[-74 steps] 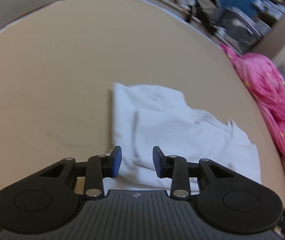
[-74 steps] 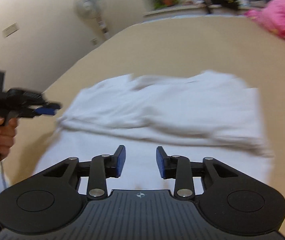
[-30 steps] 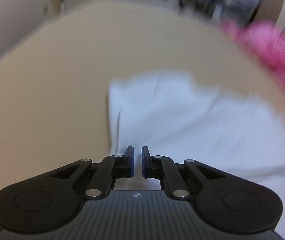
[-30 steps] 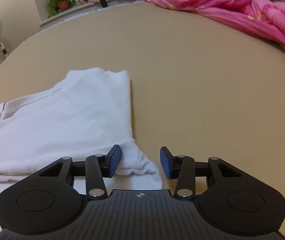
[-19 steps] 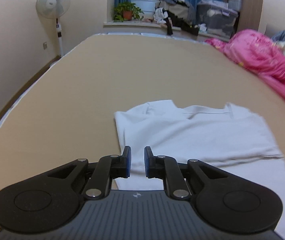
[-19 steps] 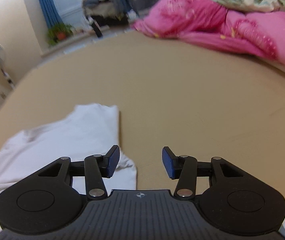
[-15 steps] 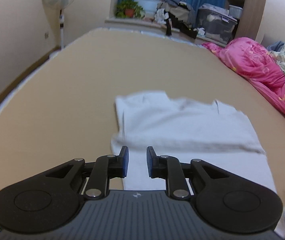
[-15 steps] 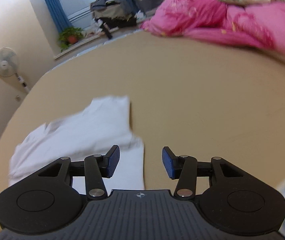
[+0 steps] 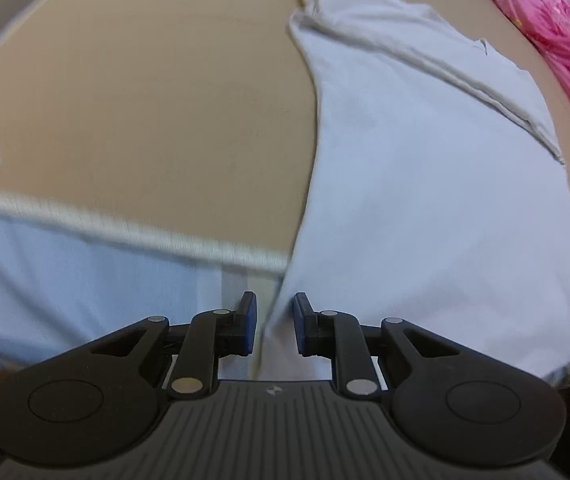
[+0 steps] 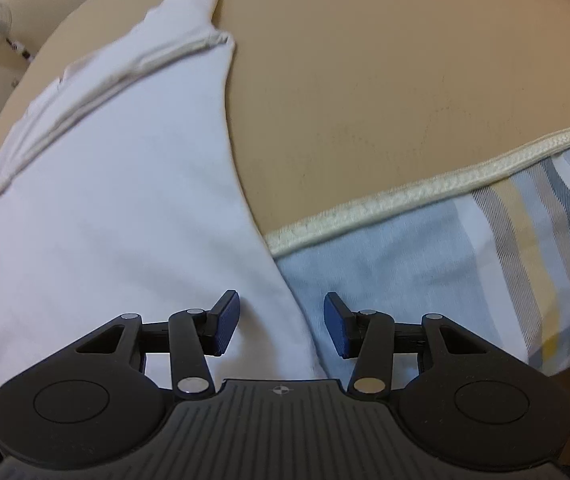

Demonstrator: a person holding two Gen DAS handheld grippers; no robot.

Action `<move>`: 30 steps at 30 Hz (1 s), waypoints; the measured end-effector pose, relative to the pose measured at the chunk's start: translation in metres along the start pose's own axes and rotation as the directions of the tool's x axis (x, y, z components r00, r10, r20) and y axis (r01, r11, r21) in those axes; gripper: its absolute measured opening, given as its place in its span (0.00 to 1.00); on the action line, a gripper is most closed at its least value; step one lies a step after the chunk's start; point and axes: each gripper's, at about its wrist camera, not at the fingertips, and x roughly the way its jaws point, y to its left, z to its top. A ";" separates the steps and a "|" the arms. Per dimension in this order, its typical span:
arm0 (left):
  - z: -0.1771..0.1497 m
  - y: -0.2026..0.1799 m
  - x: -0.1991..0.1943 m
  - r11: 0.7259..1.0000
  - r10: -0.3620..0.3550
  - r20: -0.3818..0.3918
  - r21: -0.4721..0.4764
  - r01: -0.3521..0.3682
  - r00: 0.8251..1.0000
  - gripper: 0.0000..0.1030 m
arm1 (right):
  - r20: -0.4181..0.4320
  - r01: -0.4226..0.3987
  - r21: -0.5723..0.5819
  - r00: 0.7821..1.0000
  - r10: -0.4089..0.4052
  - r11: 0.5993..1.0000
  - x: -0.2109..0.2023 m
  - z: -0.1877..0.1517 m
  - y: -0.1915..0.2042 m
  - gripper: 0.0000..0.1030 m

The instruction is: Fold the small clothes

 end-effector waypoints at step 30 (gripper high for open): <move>-0.046 -0.007 -0.008 0.999 0.044 0.092 0.016 -0.046 0.995 0.06 | 0.039 -0.021 -0.067 0.999 0.023 0.998 -0.009 -0.028 0.011 0.06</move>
